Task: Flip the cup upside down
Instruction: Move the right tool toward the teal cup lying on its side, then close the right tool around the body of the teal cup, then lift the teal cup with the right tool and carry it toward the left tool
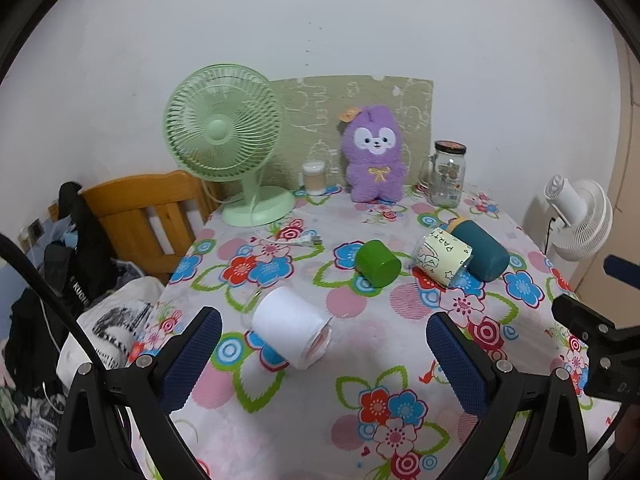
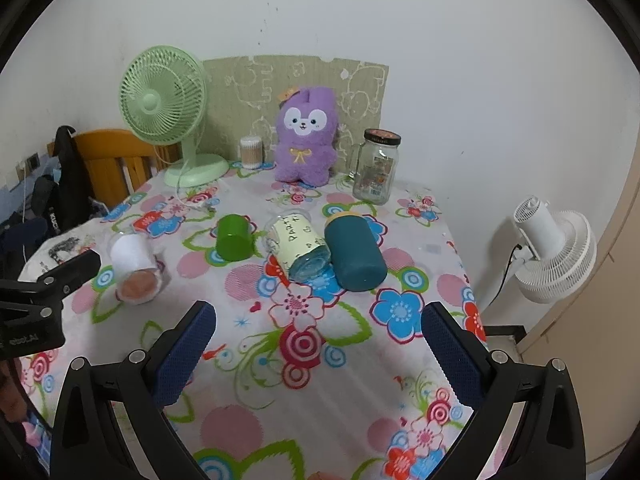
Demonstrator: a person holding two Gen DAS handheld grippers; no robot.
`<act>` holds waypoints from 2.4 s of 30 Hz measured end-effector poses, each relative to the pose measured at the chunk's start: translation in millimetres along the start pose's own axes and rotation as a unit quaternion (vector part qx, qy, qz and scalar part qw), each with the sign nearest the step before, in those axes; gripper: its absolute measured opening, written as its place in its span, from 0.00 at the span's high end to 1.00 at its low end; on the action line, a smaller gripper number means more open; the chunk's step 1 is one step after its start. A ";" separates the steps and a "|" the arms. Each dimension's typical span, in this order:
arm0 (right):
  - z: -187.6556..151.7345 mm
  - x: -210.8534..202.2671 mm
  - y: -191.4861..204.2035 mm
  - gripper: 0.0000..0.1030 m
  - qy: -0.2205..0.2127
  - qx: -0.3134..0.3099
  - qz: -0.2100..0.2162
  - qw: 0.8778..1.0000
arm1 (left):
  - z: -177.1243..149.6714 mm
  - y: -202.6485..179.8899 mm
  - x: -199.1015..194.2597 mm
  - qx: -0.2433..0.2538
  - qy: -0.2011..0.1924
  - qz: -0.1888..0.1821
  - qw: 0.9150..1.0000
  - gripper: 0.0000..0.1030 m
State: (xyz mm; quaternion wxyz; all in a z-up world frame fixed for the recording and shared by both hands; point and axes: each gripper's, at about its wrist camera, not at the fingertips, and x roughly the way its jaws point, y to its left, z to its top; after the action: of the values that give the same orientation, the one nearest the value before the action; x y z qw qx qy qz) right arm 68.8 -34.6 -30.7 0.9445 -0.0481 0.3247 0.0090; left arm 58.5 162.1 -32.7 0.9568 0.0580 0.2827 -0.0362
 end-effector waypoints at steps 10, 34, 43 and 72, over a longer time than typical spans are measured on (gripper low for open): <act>34.0 84.9 -42.0 0.00 0.070 0.001 0.023 0.997 | 30.5 -33.7 49.6 0.110 0.007 -0.013 0.994 0.00; 61.7 242.2 -91.1 0.00 0.217 0.044 0.106 0.969 | 56.1 -109.0 160.1 0.263 0.058 -0.074 0.960 0.00; 57.8 271.5 -74.4 0.16 0.269 0.026 0.148 0.951 | 51.3 -120.8 167.1 0.283 0.066 -0.075 0.954 0.00; 25.1 92.3 -7.8 0.33 0.186 -0.067 0.164 0.966 | 29.1 -78.6 68.9 0.255 0.041 -0.074 0.963 0.00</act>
State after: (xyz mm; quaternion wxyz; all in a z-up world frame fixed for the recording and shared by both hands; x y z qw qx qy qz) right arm 157.3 -41.2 -67.0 0.8479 -0.0583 0.4964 0.1768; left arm 123.8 77.9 -53.1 0.8926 0.2802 0.3064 -0.1757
